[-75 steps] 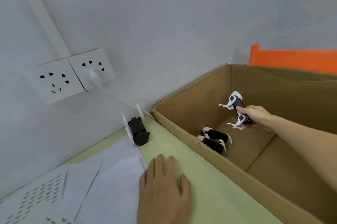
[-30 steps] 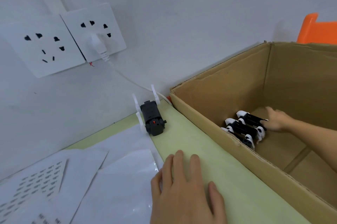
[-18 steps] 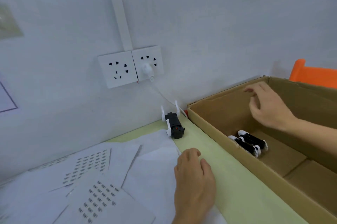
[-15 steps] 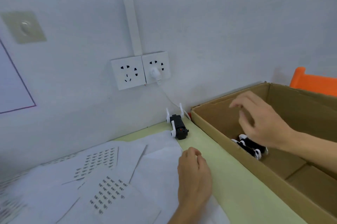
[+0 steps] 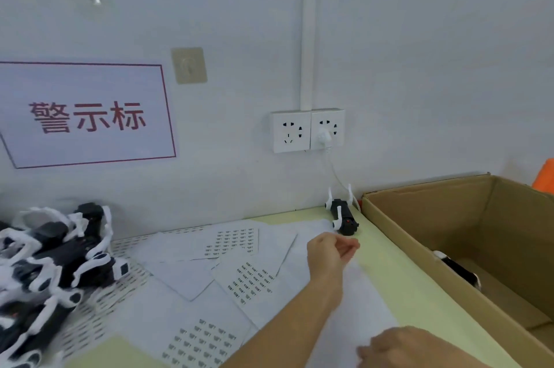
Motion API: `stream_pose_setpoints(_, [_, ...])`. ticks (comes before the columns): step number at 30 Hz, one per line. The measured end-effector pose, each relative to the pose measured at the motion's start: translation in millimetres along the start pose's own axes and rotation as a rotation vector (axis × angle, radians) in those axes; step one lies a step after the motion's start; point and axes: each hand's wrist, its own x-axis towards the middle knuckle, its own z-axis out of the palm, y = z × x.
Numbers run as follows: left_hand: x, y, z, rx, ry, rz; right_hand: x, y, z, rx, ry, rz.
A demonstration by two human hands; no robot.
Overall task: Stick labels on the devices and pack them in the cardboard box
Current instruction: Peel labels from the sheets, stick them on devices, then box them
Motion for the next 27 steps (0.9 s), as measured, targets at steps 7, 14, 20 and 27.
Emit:
stream_pose_setpoints(7, [-59.8, 59.5, -66.6, 0.575, -0.162, 0.269, -10.5, -11.4, -21.2, 0.065, 0.434, 0.296])
stream_pose_setpoints(14, [-129.8, 124.9, -192.6, 1.110, -0.013, 0.401, 23.0, -48.9, -59.8, 0.283, 0.586, 0.414])
stream_pose_setpoints(20, [-140.7, 175.3, -273.1, 1.270, 0.120, 0.397, 82.7, -145.9, -106.1, 0.782, 0.733, -0.025])
stream_pose_setpoints(27, [-134.9, 180.1, -311.9, 1.264, 0.115, 0.353, 189.3, -225.7, -102.9, 0.357, 0.499, -0.125])
